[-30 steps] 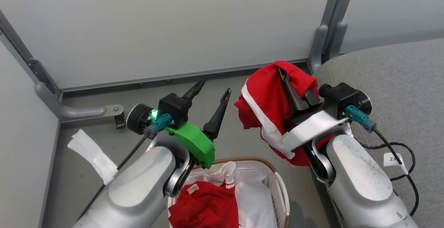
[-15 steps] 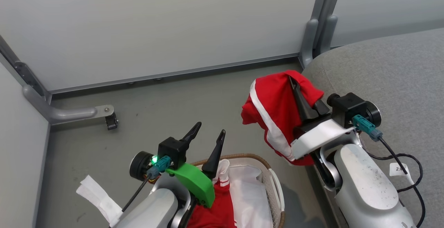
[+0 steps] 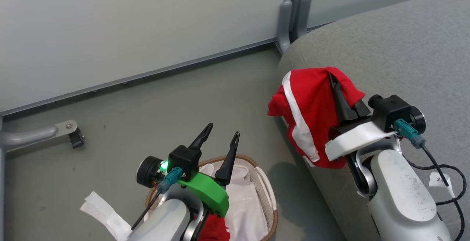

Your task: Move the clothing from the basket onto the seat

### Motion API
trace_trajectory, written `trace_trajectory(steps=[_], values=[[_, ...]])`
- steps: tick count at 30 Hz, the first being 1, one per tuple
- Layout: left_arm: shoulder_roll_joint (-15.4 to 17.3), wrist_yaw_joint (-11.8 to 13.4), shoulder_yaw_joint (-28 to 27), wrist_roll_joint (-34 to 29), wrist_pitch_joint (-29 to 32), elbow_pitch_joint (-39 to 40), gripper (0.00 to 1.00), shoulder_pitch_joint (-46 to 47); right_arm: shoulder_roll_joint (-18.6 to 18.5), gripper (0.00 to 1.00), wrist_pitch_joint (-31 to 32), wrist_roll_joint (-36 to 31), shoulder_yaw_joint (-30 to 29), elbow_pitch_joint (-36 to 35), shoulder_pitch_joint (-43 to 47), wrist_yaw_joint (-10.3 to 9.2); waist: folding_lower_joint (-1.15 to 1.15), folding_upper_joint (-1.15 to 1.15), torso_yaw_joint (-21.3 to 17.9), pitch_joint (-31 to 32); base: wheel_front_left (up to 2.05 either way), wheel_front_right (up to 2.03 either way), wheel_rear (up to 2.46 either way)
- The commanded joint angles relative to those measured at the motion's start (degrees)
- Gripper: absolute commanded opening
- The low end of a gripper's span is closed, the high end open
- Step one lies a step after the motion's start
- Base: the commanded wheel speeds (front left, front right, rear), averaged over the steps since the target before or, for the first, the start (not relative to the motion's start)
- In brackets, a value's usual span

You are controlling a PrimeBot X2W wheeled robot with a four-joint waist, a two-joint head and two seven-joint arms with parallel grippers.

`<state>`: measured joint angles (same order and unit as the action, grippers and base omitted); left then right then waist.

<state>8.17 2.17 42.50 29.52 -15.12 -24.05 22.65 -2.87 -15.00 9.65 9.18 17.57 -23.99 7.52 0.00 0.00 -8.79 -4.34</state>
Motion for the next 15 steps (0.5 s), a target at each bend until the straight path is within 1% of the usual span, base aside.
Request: trace_trajectory(steps=[1, 5, 8, 12, 15], values=[[-0.13, -0.37, -0.38, -0.77, -0.04, -0.23, 1.0, 0.8, -0.24, 0.0, -0.28, -0.34, -0.79, -0.5, 0.52, -0.06, 0.0, 0.0, -6.19, -4.26, 0.0, 0.0, 0.0], [-0.54, -1.1, -0.91, -2.3, -0.04, -0.85, 1.0, 1.98, -0.16, 0.0, -0.28, -0.49, -2.39, -1.34, 0.77, -0.06, 0.0, 0.0, -10.51, -6.91, 0.0, 0.0, 0.0], [-0.88, -1.92, -0.7, -3.41, -0.05, -1.62, 1.0, 2.51, -0.09, 0.0, -0.28, -0.33, -3.31, -1.75, 1.08, -0.06, 0.0, 0.0, -12.83, -8.44, 0.0, 0.0, 0.0], [-1.58, -2.75, -0.58, -4.3, -0.04, -2.22, 1.0, 3.38, -0.08, 0.0, -0.28, -0.42, -4.33, -2.05, 1.13, -0.06, 0.0, 0.0, -14.47, -9.97, 0.0, 0.0, 0.0], [-2.0, -3.29, -0.3, -5.11, -0.04, -2.9, 1.0, 3.57, -0.05, 0.0, -0.28, -0.52, -5.07, -2.32, 1.09, -0.06, 0.0, 0.0, -14.61, -10.91, 0.0, 0.0, 0.0]])
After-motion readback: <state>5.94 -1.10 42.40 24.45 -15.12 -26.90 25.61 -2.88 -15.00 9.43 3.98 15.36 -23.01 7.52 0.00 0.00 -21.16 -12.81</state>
